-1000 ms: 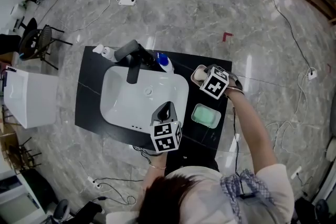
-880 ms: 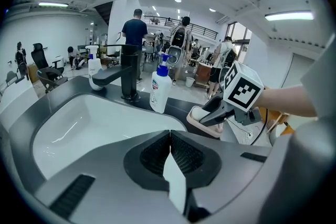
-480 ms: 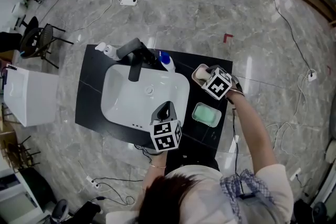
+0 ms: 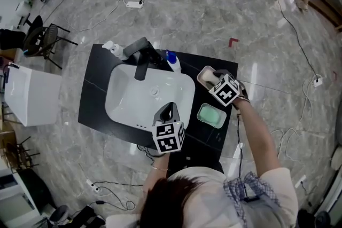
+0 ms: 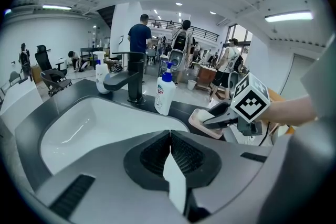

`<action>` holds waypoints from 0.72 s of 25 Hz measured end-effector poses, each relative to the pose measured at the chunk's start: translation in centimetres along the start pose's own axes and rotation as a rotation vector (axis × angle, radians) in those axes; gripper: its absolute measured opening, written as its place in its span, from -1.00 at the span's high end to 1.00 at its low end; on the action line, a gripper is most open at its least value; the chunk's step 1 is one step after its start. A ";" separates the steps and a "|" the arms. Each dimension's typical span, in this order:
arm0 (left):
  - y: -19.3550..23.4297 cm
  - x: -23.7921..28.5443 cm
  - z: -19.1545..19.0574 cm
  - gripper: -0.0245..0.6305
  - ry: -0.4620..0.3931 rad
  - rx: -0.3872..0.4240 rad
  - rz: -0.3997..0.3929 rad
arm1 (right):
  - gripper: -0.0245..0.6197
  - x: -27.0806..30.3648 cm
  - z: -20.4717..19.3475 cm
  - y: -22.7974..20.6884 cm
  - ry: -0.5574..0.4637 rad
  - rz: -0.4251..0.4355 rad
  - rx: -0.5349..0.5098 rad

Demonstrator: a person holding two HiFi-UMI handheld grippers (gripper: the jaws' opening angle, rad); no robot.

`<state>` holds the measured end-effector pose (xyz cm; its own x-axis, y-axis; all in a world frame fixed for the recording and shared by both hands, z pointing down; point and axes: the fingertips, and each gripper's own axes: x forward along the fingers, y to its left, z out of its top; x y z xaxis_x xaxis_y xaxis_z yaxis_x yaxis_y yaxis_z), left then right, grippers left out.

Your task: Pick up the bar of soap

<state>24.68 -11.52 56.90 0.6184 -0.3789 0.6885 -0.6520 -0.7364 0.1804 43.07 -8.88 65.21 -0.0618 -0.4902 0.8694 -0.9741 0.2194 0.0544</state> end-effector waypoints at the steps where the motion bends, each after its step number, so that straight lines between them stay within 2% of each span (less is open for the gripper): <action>1: 0.1 -0.1 0.0 0.90 -0.002 0.000 0.002 | 0.30 -0.3 0.1 0.0 -0.013 -0.005 0.004; 10: -0.3 -1.0 -0.1 0.90 -0.027 0.005 -0.008 | 0.30 -3.5 1.2 0.1 -0.095 -0.027 0.045; 18: 0.5 -3.2 -0.3 0.90 -0.069 -0.014 0.004 | 0.30 -5.2 2.2 2.0 -0.121 -0.025 0.018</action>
<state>22.25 -10.57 55.02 0.6441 -0.4203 0.6391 -0.6604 -0.7271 0.1874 40.95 -7.74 59.77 -0.0619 -0.5938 0.8023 -0.9795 0.1907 0.0656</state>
